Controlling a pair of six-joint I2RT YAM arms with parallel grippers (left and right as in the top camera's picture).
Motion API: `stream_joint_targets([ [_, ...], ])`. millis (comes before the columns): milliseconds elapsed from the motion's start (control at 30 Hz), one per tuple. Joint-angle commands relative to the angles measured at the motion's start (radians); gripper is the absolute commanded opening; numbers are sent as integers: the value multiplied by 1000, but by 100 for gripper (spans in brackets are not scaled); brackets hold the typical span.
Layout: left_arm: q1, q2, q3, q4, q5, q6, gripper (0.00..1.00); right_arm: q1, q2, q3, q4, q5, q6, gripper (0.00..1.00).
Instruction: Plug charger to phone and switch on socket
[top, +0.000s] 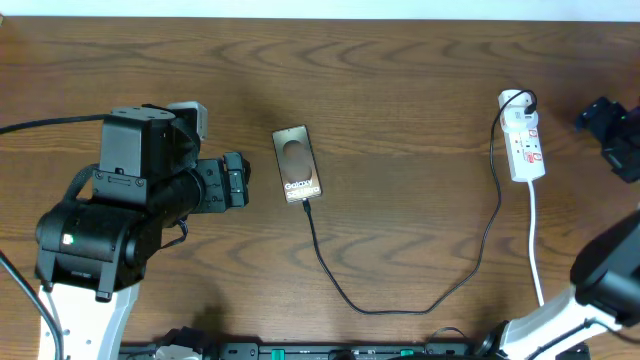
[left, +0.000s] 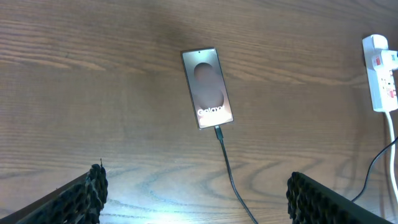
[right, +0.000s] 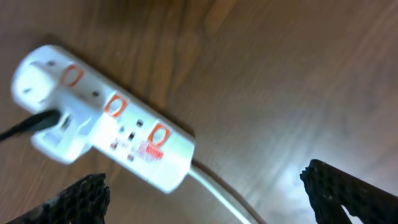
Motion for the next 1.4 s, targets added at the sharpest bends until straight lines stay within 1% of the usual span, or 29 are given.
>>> stream_joint_targets([
  [0, 2, -3, 4, 0, -13, -13, 91, 3, 65, 5, 23, -26, 76, 99],
  [200, 2, -3, 4, 0, -13, -13, 91, 4, 163, 5, 85, -163, 81, 99],
  [367, 2, -3, 4, 0, -13, -12, 91, 8, 241, 5, 109, -165, 81, 99],
  [500, 2, -3, 4, 0, -13, -13, 91, 8, 281, 5, 140, -165, 125, 99],
  [733, 2, -3, 4, 0, -13, -13, 91, 8, 286, 5, 186, -174, 183, 99],
  [933, 2, -3, 4, 0, -13, -12, 91, 8, 286, 5, 220, -265, 186, 99],
  [1367, 2, -3, 4, 0, -13, -13, 91, 34, 286, 4, 185, -230, 204, 99],
])
